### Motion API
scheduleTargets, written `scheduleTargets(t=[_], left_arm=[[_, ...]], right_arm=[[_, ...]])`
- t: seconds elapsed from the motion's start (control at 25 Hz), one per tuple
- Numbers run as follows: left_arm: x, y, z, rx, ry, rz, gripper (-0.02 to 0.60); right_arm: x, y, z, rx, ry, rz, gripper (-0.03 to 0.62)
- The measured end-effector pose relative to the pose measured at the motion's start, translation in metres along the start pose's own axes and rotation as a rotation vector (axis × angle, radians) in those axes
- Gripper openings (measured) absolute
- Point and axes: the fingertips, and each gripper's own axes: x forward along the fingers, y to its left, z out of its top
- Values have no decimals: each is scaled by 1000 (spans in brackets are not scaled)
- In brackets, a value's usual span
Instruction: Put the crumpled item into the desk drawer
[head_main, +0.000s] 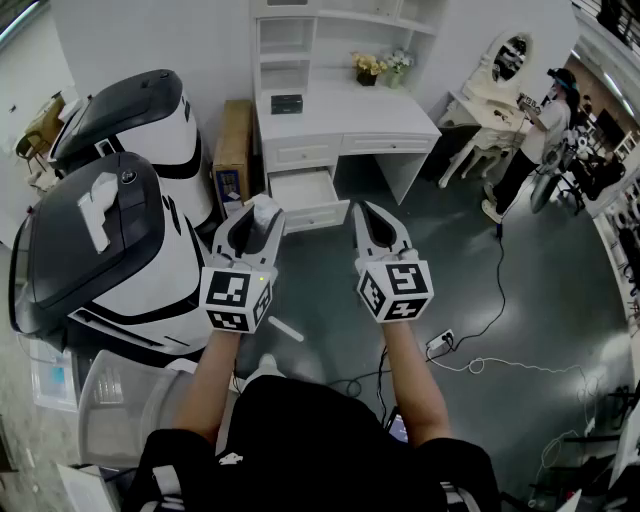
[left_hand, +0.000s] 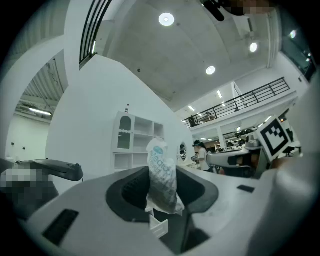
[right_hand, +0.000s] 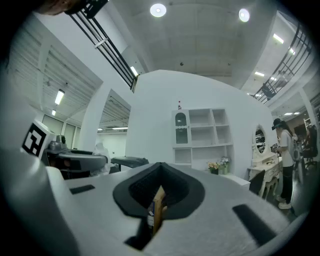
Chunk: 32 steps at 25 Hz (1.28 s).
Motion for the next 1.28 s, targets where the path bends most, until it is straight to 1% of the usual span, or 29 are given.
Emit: scheduleTargets(t=[0.12, 0.36, 0.56, 0.88, 1.28], left_arm=[[-1, -10, 1, -1, 0, 2, 138], [-10, -29, 0, 2, 6, 11, 138], [-18, -35, -4, 3, 20, 27, 138], [-5, -29, -5, -3, 10, 34, 138], [46, 3, -12, -17, 6, 32, 138]], right_arm=[[-9, -1, 0, 11, -2, 21, -8], [-28, -3, -5, 0, 9, 43, -8], [-35, -2, -10, 4, 15, 64, -8], [-22, -9, -14, -1, 18, 73, -6], [28, -28, -21, -18, 36, 63, -7]])
